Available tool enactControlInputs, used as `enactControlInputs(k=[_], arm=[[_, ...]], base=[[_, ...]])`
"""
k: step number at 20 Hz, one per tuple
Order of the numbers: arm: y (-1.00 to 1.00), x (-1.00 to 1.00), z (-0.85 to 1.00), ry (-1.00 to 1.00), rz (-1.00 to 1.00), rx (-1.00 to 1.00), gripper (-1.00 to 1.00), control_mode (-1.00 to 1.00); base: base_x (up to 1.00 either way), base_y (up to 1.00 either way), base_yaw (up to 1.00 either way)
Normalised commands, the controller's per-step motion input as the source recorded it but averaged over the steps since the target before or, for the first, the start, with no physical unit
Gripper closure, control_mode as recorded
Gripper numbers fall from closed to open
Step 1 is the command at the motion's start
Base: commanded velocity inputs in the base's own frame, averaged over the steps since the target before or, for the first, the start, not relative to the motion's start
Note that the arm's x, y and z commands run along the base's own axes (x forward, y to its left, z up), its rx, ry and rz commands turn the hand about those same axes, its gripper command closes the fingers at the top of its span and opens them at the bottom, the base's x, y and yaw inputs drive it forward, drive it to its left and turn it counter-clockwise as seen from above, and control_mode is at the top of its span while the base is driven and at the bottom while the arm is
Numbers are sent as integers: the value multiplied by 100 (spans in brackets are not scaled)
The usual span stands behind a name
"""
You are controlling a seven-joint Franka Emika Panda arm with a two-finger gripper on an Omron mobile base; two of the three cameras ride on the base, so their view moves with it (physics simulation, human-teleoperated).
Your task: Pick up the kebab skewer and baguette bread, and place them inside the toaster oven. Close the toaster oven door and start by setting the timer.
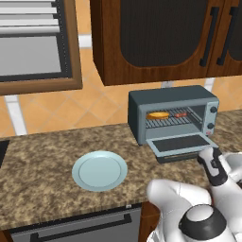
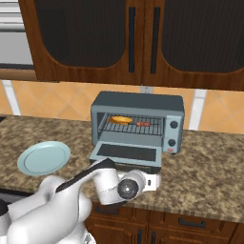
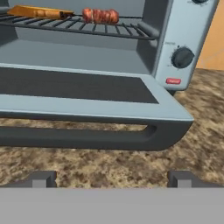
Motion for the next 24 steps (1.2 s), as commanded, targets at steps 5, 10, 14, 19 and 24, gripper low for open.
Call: enactControlInputs(k=[5, 10, 14, 19, 24], arm=[[0, 24, -6, 0, 1, 0, -100, -100], [0, 0, -35, 0, 0, 0, -100, -100], [0, 3, -26, 0, 0, 0, -100, -100], [0, 20, -1, -3, 0, 1, -100, -100], [1, 20, -9, -1, 0, 0, -100, -100]], base=[[0, 0, 0], [0, 0, 0], [0, 0, 0], [0, 0, 0], [0, 0, 0]])
